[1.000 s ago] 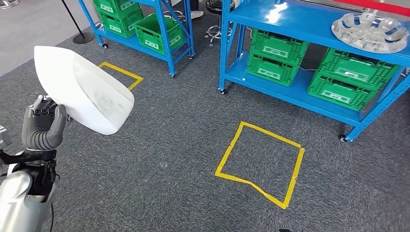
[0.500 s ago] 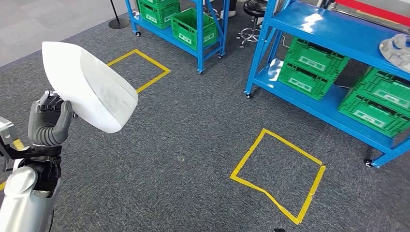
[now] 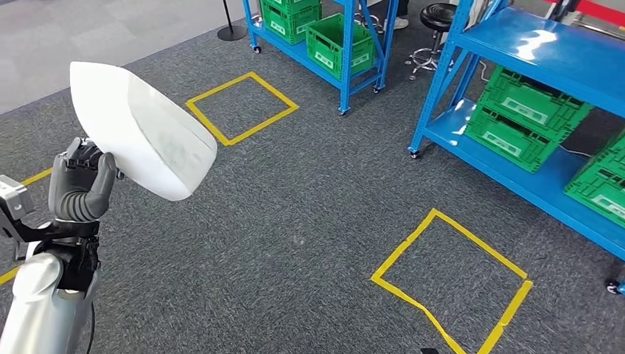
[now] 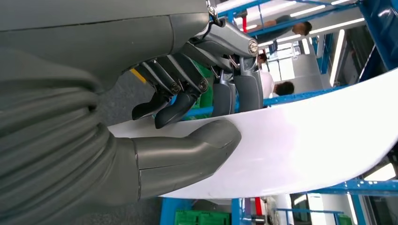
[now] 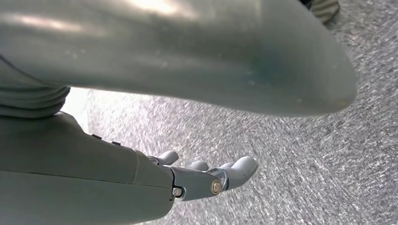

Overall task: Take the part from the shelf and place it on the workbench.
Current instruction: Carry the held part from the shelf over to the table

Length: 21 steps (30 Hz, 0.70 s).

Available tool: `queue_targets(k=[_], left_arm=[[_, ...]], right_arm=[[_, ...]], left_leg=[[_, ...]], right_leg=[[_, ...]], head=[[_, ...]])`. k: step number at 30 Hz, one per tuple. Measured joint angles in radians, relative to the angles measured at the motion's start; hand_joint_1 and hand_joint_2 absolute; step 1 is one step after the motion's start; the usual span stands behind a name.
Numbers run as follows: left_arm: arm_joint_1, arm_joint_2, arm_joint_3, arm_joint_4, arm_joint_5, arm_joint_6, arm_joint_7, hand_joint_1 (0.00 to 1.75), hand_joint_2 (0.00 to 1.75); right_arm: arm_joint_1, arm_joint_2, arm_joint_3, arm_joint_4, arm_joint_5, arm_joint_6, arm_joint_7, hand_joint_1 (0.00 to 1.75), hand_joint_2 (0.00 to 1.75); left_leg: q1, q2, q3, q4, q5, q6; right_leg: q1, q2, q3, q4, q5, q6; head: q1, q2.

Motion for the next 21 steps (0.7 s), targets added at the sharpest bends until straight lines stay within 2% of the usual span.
queue_targets(k=[1,2,3,4,5,7,8,10,11,12,14,15,16,17,18,19,21], left_arm=[[0.002,-0.001,0.0,0.001,-0.001,0.0,0.0,1.75,1.75],[0.003,-0.002,0.0,0.001,-0.002,-0.001,0.001,1.75,1.75],[0.004,-0.003,0.0,0.002,-0.004,-0.004,0.002,1.75,1.75],[0.003,-0.005,0.0,0.002,-0.007,-0.007,0.004,1.75,1.75],[-0.003,-0.009,-0.001,0.003,-0.009,-0.012,0.007,1.75,1.75],[-0.02,-0.026,-0.006,0.009,-0.012,-0.019,0.014,1.75,1.75],[-0.03,-0.037,-0.01,0.015,-0.013,-0.021,0.016,1.75,1.75],[-0.039,-0.056,-0.019,0.026,-0.016,-0.021,0.018,1.75,1.75],[-0.041,-0.064,-0.021,0.03,-0.018,-0.021,0.018,1.75,1.75],[-0.042,-0.071,-0.023,0.031,-0.019,-0.021,0.018,1.75,1.75],[-0.042,-0.08,-0.025,0.031,-0.02,-0.021,0.016,1.75,1.75],[-0.039,-0.081,-0.026,0.031,-0.02,-0.021,0.016,1.75,1.75],[-0.033,-0.082,-0.025,0.029,-0.019,-0.02,0.015,1.75,1.75],[-0.026,-0.081,-0.024,0.026,-0.018,-0.02,0.015,1.75,1.75],[-0.018,-0.079,-0.021,0.022,-0.017,-0.02,0.014,1.75,1.75],[-0.011,-0.076,-0.019,0.017,-0.015,-0.019,0.012,1.75,1.75],[0.001,-0.07,-0.012,0.004,-0.012,-0.018,0.006,1.75,1.75]], right_arm=[[0.001,0.0,0.0,0.0,0.001,0.0,0.0,0.0,0.0],[0.002,0.0,0.0,0.0,0.001,0.0,0.0,0.0,0.0],[0.002,0.0,-0.001,0.0,-0.001,0.001,-0.002,0.0,0.0],[0.001,0.001,-0.002,0.0,-0.006,0.001,-0.003,0.0,0.0],[0.001,0.002,-0.004,0.0,-0.012,0.0,-0.005,0.0,0.0],[0.001,0.003,-0.014,0.0,-0.026,-0.001,-0.006,0.0,0.0],[0.001,0.003,-0.019,0.0,-0.031,-0.002,-0.005,0.0,0.0],[0.001,0.004,-0.026,0.0,-0.035,-0.005,-0.003,0.0,0.0],[0.0,0.004,-0.029,0.0,-0.035,-0.005,-0.003,0.0,0.0],[0.001,0.005,-0.03,0.0,-0.034,-0.005,-0.003,0.0,0.0],[0.005,0.007,-0.032,0.0,-0.029,-0.002,-0.003,0.0,0.0],[0.009,0.007,-0.032,0.0,-0.025,0.0,-0.004,0.0,0.0],[0.013,0.007,-0.032,0.0,-0.021,0.001,-0.006,0.0,0.0],[0.016,0.007,-0.032,0.0,-0.016,0.002,-0.008,0.0,0.0],[0.018,0.006,-0.032,0.0,-0.012,0.004,-0.01,0.0,0.0],[0.019,0.006,-0.032,0.0,-0.008,0.005,-0.012,0.0,0.0],[0.018,0.004,-0.032,0.0,-0.001,0.008,-0.017,0.0,0.0]], left_leg=[[0.002,0.006,-0.017,0.039,-0.012,-0.002],[0.004,0.01,-0.018,0.045,-0.006,-0.003],[0.005,0.015,0.0,0.015,0.016,-0.003],[0.005,0.027,0.033,-0.044,0.047,-0.002],[0.002,0.05,0.069,-0.108,0.069,0.0],[-0.003,0.079,0.113,-0.192,0.091,0.013],[-0.007,0.08,0.117,-0.202,0.088,0.02],[-0.007,0.055,0.116,-0.205,0.092,0.033],[-0.005,0.045,0.117,-0.207,0.093,0.038],[-0.003,0.035,0.118,-0.209,0.095,0.044],[-0.002,0.018,0.119,-0.211,0.096,0.052],[-0.003,0.007,0.118,-0.21,0.096,0.055],[-0.004,-0.005,0.118,-0.21,0.095,0.056],[-0.004,-0.018,0.118,-0.208,0.095,0.056],[-0.003,-0.032,0.118,-0.207,0.095,0.056],[-0.002,-0.045,0.119,-0.205,0.095,0.054],[-0.001,-0.07,0.116,-0.201,0.094,0.047]], right_leg=[[0.001,-0.012,0.0,0.0,-0.001,-0.001],[0.001,-0.024,0.0,0.001,-0.002,0.0],[0.001,-0.035,0.001,0.001,-0.004,0.001],[0.001,-0.046,0.003,0.001,-0.006,0.004],[0.002,-0.057,0.005,0.001,-0.008,0.008],[0.008,-0.077,0.008,0.002,-0.014,0.018],[0.01,-0.087,0.01,0.002,-0.015,0.023],[0.01,-0.1,0.014,0.001,-0.02,0.034],[0.008,-0.086,0.013,0.01,-0.028,0.039],[0.005,-0.063,0.003,0.034,-0.043,0.045],[0.002,-0.007,-0.048,0.139,-0.097,0.05],[0.002,0.005,-0.083,0.206,-0.122,0.051],[0.002,0.011,-0.112,0.257,-0.135,0.05],[0.002,0.013,-0.127,0.277,-0.129,0.049],[0.001,0.016,-0.124,0.259,-0.105,0.048],[0.0,0.022,-0.104,0.207,-0.069,0.046],[-0.004,0.056,-0.049,0.08,-0.012,0.042]], head=[[0.0,0.0],[0.0,0.0],[0.0,0.0],[0.0,0.0],[0.0,0.0],[0.001,0.0],[0.002,0.0],[0.003,0.0],[0.003,0.0],[0.005,0.0],[0.008,0.0],[0.01,0.0],[0.01,0.0],[0.01,0.0],[0.01,0.0],[0.01,0.0],[0.01,0.0]])
